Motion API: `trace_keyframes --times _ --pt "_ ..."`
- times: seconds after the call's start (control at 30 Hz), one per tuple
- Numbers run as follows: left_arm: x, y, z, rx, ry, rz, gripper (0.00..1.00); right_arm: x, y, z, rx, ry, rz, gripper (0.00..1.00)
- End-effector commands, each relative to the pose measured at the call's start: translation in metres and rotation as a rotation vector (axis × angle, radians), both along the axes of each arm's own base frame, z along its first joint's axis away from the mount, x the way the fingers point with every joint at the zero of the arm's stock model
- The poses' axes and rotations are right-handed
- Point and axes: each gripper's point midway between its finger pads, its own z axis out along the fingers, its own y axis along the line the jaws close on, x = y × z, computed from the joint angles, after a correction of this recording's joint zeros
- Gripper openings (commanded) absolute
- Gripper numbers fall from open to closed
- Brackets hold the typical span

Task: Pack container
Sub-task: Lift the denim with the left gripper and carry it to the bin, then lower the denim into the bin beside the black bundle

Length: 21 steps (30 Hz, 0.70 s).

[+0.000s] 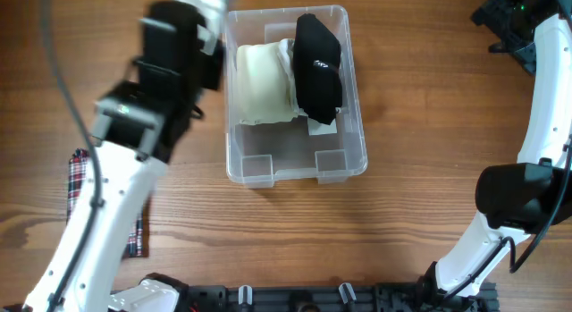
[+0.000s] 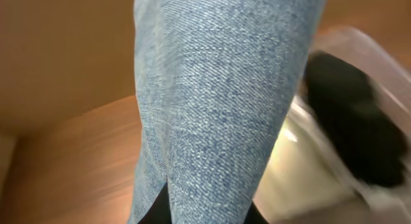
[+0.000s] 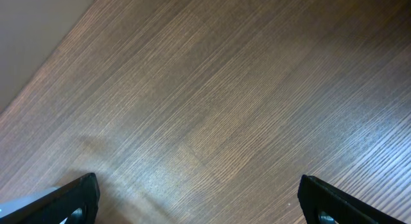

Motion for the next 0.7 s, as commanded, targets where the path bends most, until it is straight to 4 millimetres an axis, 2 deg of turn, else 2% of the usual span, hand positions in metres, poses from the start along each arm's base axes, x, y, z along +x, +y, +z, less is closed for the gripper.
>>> trace_keyframes --times 0.0,0.13,0.23,0.53,0.57,0.67 --pt "-0.037 -0.054 0.001 0.082 0.024 -0.214 0.04 0.002 0.001 -0.007 0.002 0.014 -0.002 1.0" --pt "-0.064 -0.103 -0.016 0.136 0.073 -0.375 0.04 0.002 0.001 -0.007 0.002 0.014 -0.001 1.0" --pt "-0.072 -0.132 -0.035 0.206 0.102 -0.478 0.04 0.002 0.001 -0.007 0.002 0.014 -0.001 1.0" --pt "-0.049 -0.165 -0.119 0.437 0.233 -0.631 0.04 0.002 0.001 -0.007 0.002 0.014 -0.001 1.0" --pt "-0.05 -0.164 -0.134 0.46 0.278 -0.639 0.04 0.002 0.001 -0.007 0.002 0.014 -0.001 1.0" --pt "-0.062 -0.158 -0.153 0.487 0.371 -0.664 0.04 0.002 0.001 -0.007 0.002 0.014 -0.001 1.0"
